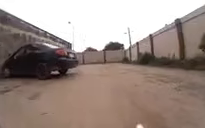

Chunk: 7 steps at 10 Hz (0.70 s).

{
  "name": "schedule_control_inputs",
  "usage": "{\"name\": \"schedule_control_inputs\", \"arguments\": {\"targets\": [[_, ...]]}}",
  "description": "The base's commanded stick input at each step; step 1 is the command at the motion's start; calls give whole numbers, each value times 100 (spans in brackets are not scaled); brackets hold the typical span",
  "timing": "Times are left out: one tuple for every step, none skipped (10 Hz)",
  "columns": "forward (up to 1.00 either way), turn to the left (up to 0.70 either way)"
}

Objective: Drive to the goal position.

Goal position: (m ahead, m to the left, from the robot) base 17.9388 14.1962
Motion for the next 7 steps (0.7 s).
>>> {"name": "schedule_control_inputs", "arguments": {"targets": [[70, -18], [70, -12], [70, -6], [70, 0], [70, 0], [70, -3], [70, -24]]}}
